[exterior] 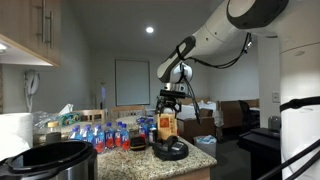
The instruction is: Put the black lid on the rice cooker then remove it and place it on the counter.
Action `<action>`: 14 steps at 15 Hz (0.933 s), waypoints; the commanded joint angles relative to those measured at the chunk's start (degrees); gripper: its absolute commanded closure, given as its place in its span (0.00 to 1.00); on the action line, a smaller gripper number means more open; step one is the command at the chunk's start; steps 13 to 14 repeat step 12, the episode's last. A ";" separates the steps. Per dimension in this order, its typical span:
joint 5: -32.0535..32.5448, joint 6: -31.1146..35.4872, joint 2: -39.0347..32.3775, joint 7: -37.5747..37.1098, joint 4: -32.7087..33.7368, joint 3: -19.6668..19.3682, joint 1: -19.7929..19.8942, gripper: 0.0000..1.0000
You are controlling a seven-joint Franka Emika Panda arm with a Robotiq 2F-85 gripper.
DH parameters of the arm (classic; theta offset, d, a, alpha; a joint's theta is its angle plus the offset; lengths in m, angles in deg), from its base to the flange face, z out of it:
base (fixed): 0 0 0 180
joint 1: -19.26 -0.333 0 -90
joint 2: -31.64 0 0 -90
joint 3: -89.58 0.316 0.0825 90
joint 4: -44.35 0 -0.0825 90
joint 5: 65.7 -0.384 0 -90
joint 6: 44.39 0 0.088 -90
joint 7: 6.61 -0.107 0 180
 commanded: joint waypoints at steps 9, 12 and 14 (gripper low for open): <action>16.66 -17.88 17.55 -1.91 -0.66 20.90 7.02 0.00; 16.81 -17.77 16.23 -2.03 -0.65 20.86 7.46 0.00; 16.81 -17.77 16.23 -2.03 -0.65 20.86 7.46 0.00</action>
